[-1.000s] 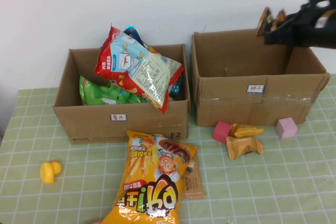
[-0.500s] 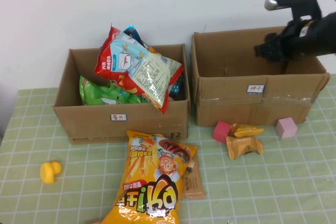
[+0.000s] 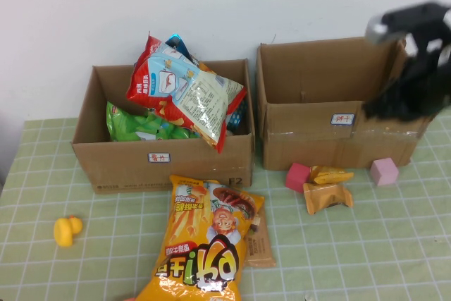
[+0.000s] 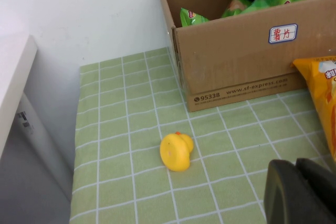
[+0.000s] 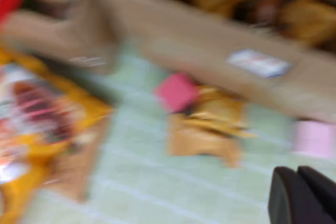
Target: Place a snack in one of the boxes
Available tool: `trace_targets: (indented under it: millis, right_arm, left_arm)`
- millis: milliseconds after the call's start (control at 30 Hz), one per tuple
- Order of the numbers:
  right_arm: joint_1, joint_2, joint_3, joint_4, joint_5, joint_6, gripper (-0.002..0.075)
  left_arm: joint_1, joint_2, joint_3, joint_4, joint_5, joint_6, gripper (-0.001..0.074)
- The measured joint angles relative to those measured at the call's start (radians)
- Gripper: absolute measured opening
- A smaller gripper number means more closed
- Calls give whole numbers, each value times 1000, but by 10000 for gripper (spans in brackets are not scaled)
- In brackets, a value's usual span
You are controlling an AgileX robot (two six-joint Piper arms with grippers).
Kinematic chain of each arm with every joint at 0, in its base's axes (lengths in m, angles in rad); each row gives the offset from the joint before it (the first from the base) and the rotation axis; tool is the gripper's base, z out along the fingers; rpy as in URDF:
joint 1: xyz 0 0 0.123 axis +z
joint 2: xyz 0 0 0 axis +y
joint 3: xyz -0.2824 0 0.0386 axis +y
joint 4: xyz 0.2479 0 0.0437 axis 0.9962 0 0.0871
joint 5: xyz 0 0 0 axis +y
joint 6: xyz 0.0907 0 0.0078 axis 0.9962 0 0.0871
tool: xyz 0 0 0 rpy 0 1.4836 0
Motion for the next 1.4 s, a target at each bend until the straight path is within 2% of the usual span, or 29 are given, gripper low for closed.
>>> trace_targets:
  millis: [100,233,333,400,500,667,700,767,900,1400]
  right_arm:
    - [44,-76,164,107,-118,-58,-1]
    - [70,-105,351,152,-245,-78,-1]
    - [70,-89,443,181,-320,-78,0]
    - [68,-61,465,196,-370,-76,27]
    - [68,-3,471,226,-447,-76,146]
    - [68,106,471,332,-575,-72,503]
    - [68,127,471,359,-594,-73,553]
    - [68,168,458,394,-618,-73,602]
    - [68,265,401,416,-636,-73,628]
    - [68,561,103,425,-613,-102,632]
  left_arm:
    - [0,0,0,0,0,0,-3]
    - [0,0,0,0,0,0,-3]
    - [0,0,0,0,0,0,-3]
    - [0,0,0,0,0,0,-3]
    - [0,0,0,0,0,0,-3]
    - [0,0,0,0,0,0,-3]
    - [0,0,0,0,0,0,-3]
    - [0,0,0,0,0,0,-3]
    - [0,0,0,0,0,0,-3]
    - [0,0,0,0,0,0,-3]
